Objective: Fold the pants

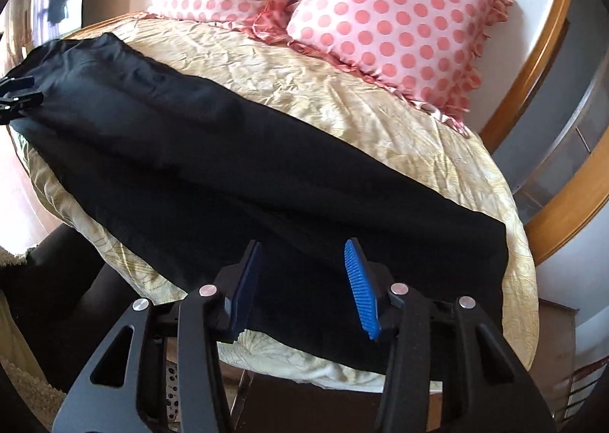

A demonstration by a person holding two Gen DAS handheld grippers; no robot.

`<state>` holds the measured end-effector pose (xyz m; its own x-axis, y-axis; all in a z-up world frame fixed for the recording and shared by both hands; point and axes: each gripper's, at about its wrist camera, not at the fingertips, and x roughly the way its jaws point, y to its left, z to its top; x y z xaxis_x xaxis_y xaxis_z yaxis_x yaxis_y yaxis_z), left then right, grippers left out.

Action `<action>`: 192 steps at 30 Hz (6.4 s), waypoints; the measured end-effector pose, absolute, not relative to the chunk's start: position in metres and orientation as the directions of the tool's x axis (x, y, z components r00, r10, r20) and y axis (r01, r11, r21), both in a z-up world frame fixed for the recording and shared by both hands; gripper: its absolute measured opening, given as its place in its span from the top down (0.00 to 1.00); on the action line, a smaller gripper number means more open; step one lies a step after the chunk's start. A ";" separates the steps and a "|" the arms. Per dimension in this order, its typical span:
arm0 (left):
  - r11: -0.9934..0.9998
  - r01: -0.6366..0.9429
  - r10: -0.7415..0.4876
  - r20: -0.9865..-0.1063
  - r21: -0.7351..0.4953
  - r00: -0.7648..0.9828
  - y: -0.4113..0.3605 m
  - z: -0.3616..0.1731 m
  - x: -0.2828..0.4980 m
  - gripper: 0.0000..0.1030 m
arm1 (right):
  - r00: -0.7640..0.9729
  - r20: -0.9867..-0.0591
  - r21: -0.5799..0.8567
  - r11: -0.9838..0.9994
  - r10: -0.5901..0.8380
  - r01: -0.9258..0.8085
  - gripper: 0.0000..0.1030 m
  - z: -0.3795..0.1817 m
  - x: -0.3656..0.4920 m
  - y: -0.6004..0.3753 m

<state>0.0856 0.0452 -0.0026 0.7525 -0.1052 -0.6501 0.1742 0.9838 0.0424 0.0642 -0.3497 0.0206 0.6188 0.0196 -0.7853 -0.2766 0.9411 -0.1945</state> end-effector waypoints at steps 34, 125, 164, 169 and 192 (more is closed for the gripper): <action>0.987 0.158 -0.108 -0.653 0.018 0.750 0.058 0.004 0.082 0.02 | 0.672 -0.741 -0.101 0.988 0.002 -0.114 0.61 0.068 -0.018 -0.426; 0.947 0.320 -0.224 -0.684 0.015 0.694 -0.005 -0.008 0.091 0.02 | 0.641 -0.763 0.349 0.779 -0.086 0.520 0.41 0.015 -0.028 -0.581; 0.966 0.257 -0.207 -0.669 -0.025 0.714 0.032 -0.013 0.084 0.02 | 0.689 -0.725 0.562 0.578 -0.001 0.592 0.54 -0.014 -0.033 -0.585; 0.971 0.235 -0.201 -0.665 -0.039 0.719 0.042 -0.013 0.083 0.02 | 0.661 -0.747 0.479 0.628 -0.075 0.613 0.68 -0.009 -0.034 -0.573; 0.974 0.219 -0.205 -0.654 -0.061 0.728 0.058 -0.009 0.082 0.02 | 0.780 -0.619 0.502 0.720 -0.088 0.480 0.92 0.031 -0.008 -0.545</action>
<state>0.0815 0.0582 -0.0089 0.7282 -0.2052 -0.6540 0.2194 0.9737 -0.0613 -0.0083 -0.5453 0.0307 0.7801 -0.0882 -0.6194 0.4799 0.7196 0.5019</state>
